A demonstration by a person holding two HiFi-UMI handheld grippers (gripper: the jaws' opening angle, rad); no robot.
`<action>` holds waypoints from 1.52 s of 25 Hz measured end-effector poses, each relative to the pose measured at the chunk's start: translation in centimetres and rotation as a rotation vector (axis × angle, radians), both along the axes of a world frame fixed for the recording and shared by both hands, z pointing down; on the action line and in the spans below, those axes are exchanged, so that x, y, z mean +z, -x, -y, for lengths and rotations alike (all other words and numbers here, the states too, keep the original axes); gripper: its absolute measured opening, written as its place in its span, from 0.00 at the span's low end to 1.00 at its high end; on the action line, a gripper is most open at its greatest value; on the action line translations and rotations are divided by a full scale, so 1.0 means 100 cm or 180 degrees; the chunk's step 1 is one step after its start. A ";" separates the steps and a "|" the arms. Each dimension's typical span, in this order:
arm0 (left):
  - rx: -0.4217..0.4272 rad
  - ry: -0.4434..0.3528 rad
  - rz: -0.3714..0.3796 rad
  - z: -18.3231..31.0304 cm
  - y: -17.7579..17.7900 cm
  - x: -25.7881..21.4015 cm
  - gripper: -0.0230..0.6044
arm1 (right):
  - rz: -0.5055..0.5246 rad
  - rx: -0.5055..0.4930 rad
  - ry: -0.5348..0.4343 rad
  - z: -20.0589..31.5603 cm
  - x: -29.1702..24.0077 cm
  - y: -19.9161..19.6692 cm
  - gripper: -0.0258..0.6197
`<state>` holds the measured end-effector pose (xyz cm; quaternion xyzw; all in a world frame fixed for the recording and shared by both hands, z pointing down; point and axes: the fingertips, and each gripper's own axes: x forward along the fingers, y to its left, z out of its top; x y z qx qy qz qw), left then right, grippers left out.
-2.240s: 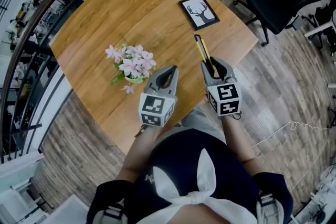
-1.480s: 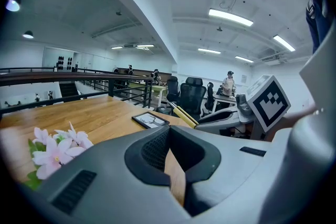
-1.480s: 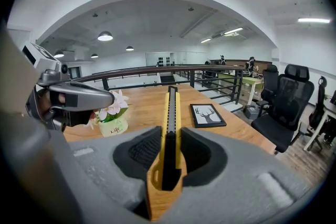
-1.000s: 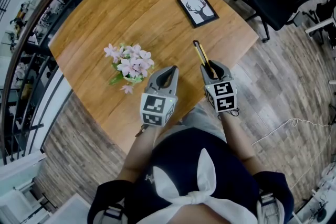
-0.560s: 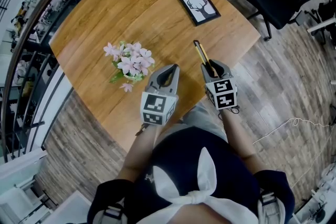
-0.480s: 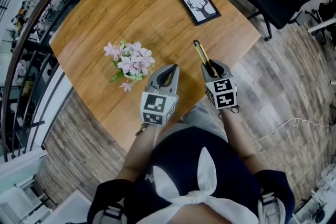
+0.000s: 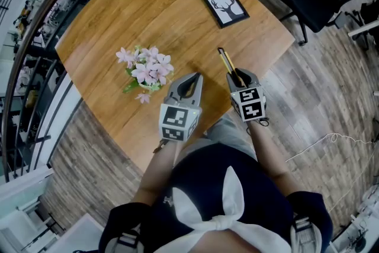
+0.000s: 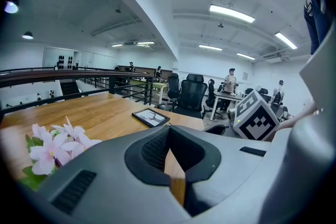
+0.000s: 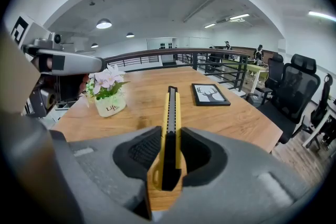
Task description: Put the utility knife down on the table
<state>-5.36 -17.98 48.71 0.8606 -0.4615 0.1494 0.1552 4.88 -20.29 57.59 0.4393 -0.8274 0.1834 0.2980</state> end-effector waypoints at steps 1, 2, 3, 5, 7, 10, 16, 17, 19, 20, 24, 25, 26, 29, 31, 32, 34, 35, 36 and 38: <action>-0.0001 0.0004 0.0000 0.000 0.000 0.000 0.06 | -0.0008 -0.0003 0.0014 0.000 0.002 0.000 0.21; -0.0004 0.0008 0.0001 0.000 0.000 0.000 0.06 | -0.0016 -0.0007 0.0027 0.000 0.004 -0.001 0.21; -0.0007 0.0012 0.0006 0.000 0.000 0.000 0.06 | -0.0023 -0.0011 0.0038 0.000 0.006 -0.001 0.21; -0.0014 0.0020 0.0015 -0.001 0.000 0.001 0.06 | -0.0034 -0.0017 0.0060 0.000 0.010 -0.001 0.21; -0.0018 0.0029 0.0021 -0.001 0.000 0.002 0.06 | -0.0039 -0.0024 0.0080 0.000 0.013 -0.002 0.21; -0.0018 0.0042 0.0039 -0.003 0.000 0.003 0.06 | -0.0046 -0.0043 0.0107 -0.001 0.018 -0.002 0.21; -0.0012 0.0075 0.0066 -0.007 0.001 0.007 0.06 | -0.0075 -0.0062 0.0167 -0.005 0.029 0.000 0.21; -0.0010 0.0080 0.0070 -0.007 0.001 0.008 0.06 | -0.0081 -0.0066 0.0175 -0.005 0.030 0.001 0.21; -0.0008 0.0089 0.0075 -0.007 0.001 0.008 0.06 | -0.0093 -0.0073 0.0189 -0.005 0.032 0.001 0.21; -0.0007 0.0090 0.0076 -0.007 0.002 0.008 0.06 | -0.0101 -0.0075 0.0194 -0.005 0.034 0.001 0.21; -0.0005 0.0099 0.0075 -0.006 0.003 0.010 0.06 | -0.0136 -0.0089 0.0229 -0.005 0.042 0.003 0.21; -0.0005 0.0103 0.0075 -0.006 0.004 0.011 0.06 | -0.0143 -0.0094 0.0241 -0.006 0.044 0.003 0.21; -0.0003 0.0107 0.0075 -0.005 0.004 0.012 0.06 | -0.0151 -0.0098 0.0252 -0.005 0.046 0.003 0.21; 0.0006 0.0123 0.0069 -0.004 0.004 0.014 0.06 | -0.0169 -0.0112 0.0281 -0.005 0.051 0.004 0.21; 0.0010 0.0132 0.0057 -0.002 0.003 0.014 0.06 | -0.0184 -0.0123 0.0302 -0.004 0.055 0.004 0.21; 0.0013 0.0134 0.0050 -0.002 0.002 0.014 0.06 | -0.0195 -0.0129 0.0314 -0.004 0.057 0.004 0.21; 0.0019 0.0139 0.0040 0.000 0.002 0.014 0.06 | -0.0218 -0.0139 0.0339 -0.003 0.061 0.004 0.21; 0.0020 0.0144 0.0038 0.000 0.002 0.014 0.06 | -0.0227 -0.0143 0.0352 -0.003 0.063 0.004 0.21; 0.0019 0.0150 0.0037 0.001 0.002 0.015 0.06 | -0.0235 -0.0146 0.0364 -0.003 0.065 0.004 0.21; 0.0015 0.0159 0.0034 0.001 0.003 0.017 0.06 | -0.0250 -0.0153 0.0387 -0.003 0.068 0.004 0.21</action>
